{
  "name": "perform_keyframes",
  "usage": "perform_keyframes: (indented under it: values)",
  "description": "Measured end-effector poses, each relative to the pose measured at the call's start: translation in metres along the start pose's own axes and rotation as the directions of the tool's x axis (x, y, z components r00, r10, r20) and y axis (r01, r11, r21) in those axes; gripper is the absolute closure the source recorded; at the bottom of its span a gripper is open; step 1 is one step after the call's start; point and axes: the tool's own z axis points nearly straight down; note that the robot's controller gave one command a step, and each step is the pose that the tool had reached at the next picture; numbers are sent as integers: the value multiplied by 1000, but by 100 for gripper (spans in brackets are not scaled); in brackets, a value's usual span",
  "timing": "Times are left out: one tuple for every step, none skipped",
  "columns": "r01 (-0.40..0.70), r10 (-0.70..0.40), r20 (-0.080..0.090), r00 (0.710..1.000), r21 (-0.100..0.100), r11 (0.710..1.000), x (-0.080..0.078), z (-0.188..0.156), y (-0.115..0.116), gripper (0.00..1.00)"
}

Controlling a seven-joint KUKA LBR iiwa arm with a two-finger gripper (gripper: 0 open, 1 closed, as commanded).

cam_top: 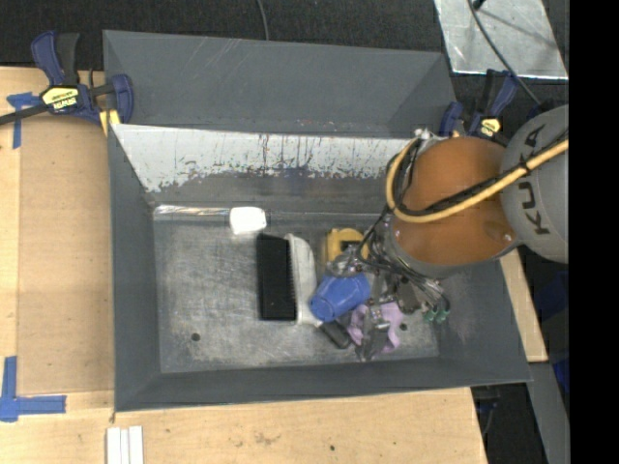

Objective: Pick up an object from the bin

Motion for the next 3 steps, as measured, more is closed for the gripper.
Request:
perform_keyframes:
  values:
    - [104,-104,8,995,3,995,-45,68,-18,0]
    - [602,-603,14,798,12,798,-69,74,-27,100]
    - [601,-601,13,799,11,800,-68,74,-27,100]
